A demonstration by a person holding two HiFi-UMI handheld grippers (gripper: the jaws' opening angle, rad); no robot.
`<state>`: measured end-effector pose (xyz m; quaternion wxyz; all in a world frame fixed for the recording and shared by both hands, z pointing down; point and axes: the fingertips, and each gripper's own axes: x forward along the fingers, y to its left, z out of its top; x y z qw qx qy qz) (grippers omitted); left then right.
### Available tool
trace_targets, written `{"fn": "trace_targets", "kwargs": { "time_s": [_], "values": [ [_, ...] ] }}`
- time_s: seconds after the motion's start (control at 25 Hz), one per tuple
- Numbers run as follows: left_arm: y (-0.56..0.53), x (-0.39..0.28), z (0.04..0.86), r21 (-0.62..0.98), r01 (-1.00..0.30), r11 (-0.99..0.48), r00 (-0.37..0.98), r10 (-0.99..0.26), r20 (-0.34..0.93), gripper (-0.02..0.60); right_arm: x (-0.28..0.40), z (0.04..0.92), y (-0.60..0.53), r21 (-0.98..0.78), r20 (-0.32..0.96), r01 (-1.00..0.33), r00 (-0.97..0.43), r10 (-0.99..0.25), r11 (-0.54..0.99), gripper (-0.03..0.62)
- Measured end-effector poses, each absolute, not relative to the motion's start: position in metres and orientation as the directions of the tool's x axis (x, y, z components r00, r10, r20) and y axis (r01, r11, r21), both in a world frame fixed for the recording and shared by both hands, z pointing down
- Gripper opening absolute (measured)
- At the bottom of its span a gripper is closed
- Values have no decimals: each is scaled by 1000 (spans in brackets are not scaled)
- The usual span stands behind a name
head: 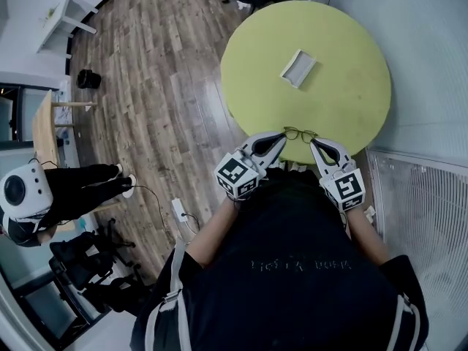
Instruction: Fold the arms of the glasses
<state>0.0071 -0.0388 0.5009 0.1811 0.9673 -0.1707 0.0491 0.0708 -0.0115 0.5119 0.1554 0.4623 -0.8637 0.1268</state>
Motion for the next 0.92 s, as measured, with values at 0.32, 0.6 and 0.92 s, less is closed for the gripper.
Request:
{"fn": "trace_targets", "kwargs": {
  "time_s": [0.32,0.6,0.92],
  "values": [
    [-54,12,464,373,-332,-866,940,-339,48,20,70,485,-14,-52,336,-840,-524,-782,540,28],
    [-53,1,455,292,-332,-897,942,-330,58,20,48,449,-26,-17,266,-825,-549,-793,565,29],
    [-50,-13,452,264,-311,-913,950,-305,64,20,31,426,-36,29,235,-826,-542,-807,563,29]
  ]
}}
